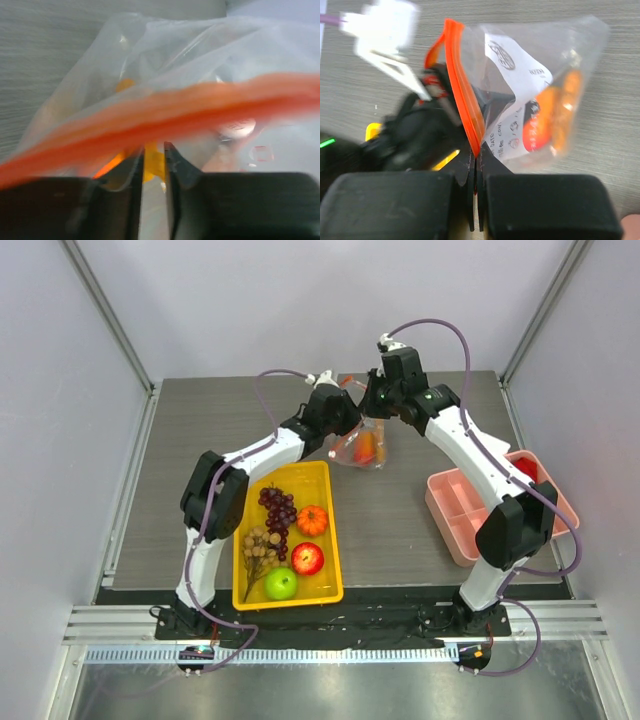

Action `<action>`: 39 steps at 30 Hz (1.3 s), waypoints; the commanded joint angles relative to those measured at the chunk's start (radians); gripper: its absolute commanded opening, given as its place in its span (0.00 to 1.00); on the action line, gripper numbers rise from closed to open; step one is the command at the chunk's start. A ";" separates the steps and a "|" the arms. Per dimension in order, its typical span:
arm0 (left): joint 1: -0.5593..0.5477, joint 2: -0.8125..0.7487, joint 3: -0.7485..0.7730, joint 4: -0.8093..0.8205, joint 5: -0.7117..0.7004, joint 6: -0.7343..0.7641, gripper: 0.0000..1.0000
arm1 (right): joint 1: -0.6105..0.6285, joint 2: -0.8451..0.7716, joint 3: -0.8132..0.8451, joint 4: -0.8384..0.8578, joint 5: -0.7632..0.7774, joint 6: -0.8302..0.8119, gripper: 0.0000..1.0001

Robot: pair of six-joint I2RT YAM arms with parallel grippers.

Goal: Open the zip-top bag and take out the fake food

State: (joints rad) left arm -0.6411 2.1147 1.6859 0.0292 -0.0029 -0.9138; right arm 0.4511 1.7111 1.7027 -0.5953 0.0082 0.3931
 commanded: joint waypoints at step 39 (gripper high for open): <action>0.001 0.237 0.052 0.017 0.457 0.000 0.73 | -0.003 0.018 -0.168 0.169 0.039 0.009 0.01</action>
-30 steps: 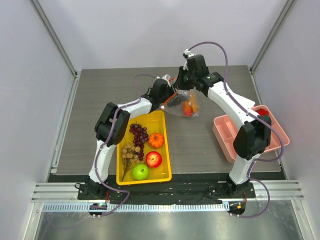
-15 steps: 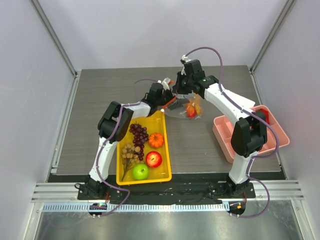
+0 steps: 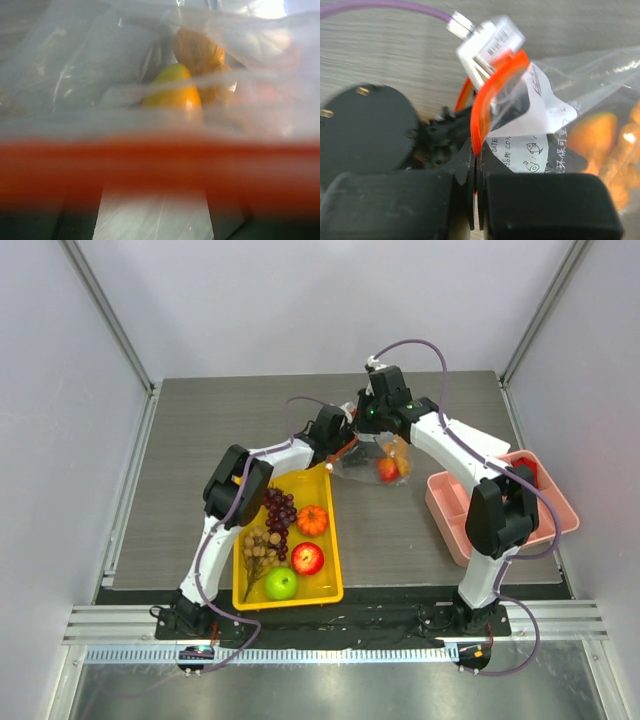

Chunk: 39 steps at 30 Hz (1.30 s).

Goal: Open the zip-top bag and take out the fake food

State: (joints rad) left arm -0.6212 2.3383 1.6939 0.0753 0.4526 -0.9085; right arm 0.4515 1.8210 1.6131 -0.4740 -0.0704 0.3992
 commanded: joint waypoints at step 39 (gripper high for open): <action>0.006 -0.013 -0.022 0.034 -0.006 -0.070 0.75 | -0.353 -0.281 -0.349 0.058 0.153 0.044 0.70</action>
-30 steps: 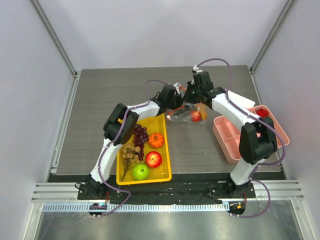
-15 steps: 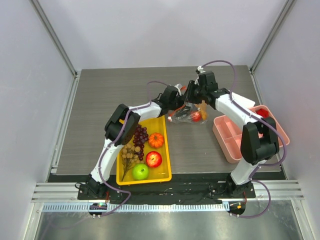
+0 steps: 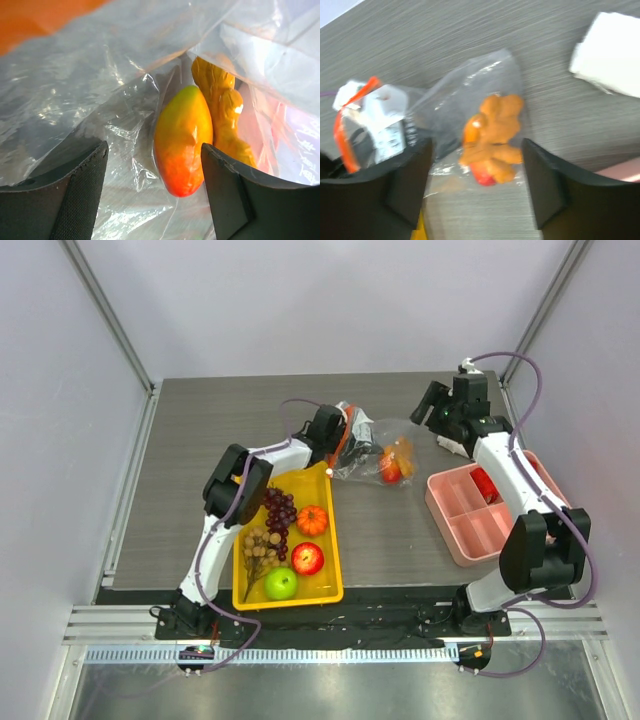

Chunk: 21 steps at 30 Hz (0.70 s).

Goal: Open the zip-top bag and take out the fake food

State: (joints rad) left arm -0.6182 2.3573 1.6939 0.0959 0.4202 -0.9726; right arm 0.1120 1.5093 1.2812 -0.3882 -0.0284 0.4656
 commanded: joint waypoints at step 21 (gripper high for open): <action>-0.006 0.002 -0.016 0.119 0.114 -0.071 0.83 | 0.067 0.367 -0.062 0.152 -0.143 0.070 0.02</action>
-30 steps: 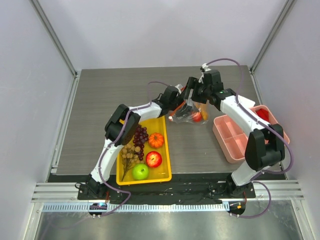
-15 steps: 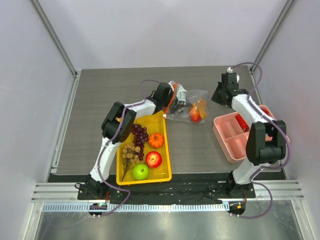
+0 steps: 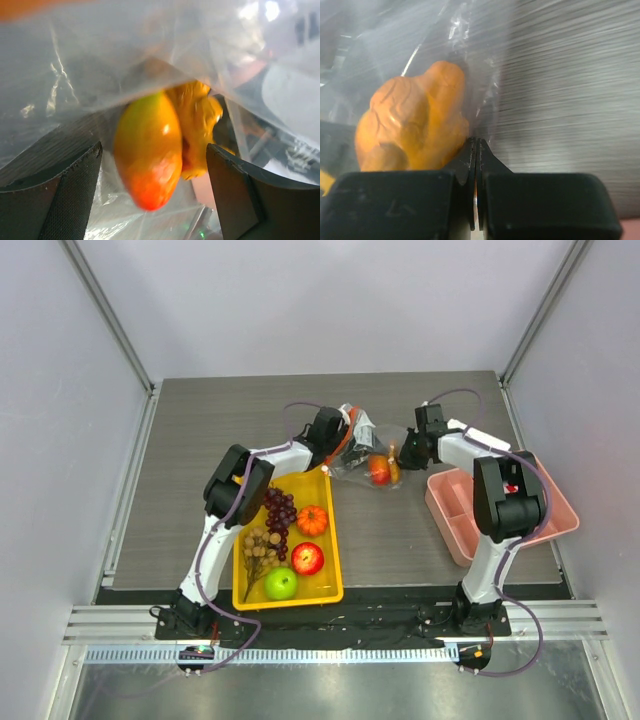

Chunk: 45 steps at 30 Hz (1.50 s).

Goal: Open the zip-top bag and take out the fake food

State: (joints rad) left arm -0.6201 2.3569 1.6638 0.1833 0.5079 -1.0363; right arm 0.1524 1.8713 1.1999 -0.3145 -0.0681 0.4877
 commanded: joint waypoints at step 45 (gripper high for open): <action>-0.026 -0.119 0.001 -0.131 -0.137 0.168 0.00 | 0.263 0.031 0.600 -0.245 0.030 0.035 0.77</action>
State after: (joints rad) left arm -0.6407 2.2990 1.6466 0.0883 0.4026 -0.9173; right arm 0.3824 1.9129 1.7489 -0.5030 -0.0624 0.5686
